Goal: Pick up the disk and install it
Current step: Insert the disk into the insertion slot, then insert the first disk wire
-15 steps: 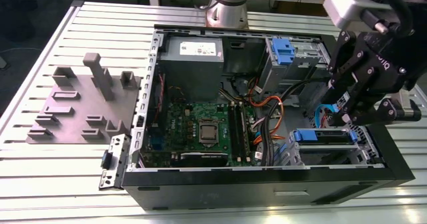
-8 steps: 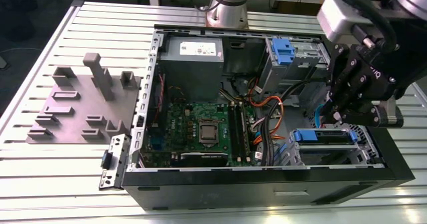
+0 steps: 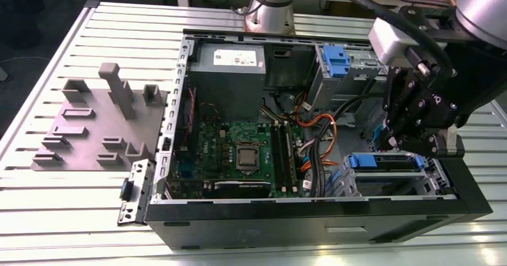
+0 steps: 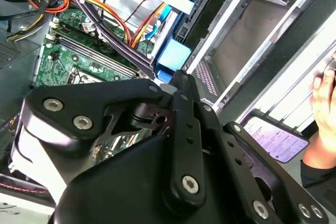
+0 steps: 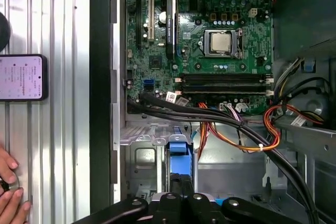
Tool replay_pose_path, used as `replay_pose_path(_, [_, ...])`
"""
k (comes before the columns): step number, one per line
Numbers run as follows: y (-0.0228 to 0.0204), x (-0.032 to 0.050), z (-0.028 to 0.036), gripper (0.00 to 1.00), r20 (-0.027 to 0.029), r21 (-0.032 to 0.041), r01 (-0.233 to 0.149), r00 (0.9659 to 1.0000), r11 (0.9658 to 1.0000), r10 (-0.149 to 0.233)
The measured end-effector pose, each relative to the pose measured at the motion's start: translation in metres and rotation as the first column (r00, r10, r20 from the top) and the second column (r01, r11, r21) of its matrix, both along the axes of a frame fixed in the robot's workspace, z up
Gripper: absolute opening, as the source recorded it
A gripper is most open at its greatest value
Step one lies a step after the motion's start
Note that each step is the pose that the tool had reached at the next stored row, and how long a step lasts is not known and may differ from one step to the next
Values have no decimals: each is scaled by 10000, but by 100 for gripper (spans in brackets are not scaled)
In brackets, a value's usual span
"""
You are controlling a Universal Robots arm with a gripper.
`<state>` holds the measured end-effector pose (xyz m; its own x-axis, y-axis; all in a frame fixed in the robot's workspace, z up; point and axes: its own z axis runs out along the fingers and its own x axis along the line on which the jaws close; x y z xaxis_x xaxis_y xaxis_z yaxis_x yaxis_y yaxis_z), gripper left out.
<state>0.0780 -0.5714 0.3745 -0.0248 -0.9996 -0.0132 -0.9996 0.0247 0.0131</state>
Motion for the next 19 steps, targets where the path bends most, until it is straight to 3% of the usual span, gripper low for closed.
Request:
replay_pose_path(8, [0,0,-144,11,1,4,0,10000,10000,0])
replay_pose_path(19, [0,0,-169,11,16,2,0,10000,10000,0])
